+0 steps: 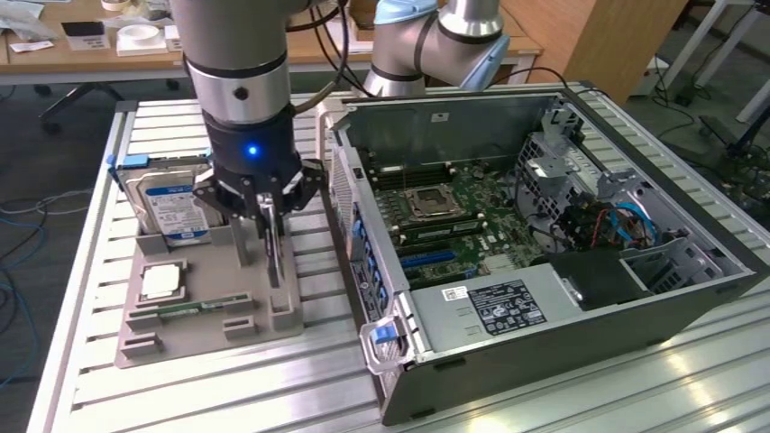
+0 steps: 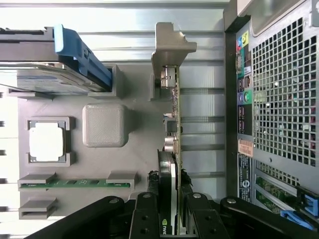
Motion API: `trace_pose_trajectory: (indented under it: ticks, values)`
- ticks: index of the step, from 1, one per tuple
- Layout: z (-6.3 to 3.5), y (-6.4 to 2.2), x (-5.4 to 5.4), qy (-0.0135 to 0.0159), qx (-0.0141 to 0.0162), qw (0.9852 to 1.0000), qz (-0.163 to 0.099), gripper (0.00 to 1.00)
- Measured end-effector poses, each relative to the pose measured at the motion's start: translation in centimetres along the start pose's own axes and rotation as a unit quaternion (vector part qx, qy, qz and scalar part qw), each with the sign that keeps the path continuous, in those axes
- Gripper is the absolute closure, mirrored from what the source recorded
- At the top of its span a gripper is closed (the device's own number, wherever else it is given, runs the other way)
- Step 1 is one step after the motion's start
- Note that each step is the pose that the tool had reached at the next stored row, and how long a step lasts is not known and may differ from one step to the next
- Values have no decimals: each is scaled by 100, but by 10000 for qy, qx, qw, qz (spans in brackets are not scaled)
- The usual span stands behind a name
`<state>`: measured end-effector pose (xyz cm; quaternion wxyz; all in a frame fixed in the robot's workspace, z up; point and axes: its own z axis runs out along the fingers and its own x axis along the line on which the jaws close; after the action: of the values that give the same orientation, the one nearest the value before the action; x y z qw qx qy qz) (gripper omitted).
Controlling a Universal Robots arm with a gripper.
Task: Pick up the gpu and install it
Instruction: 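Pick up the gpu and move the gpu toward the slot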
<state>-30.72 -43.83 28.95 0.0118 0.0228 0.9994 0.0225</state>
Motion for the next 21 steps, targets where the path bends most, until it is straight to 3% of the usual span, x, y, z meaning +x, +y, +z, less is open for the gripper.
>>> trace_pose_trajectory:
  ticks: [15,21]
  values:
    - [-353,16,-8,0,0,10000,0,73]
    - [-364,17,-9,0,0,10000,0,73]
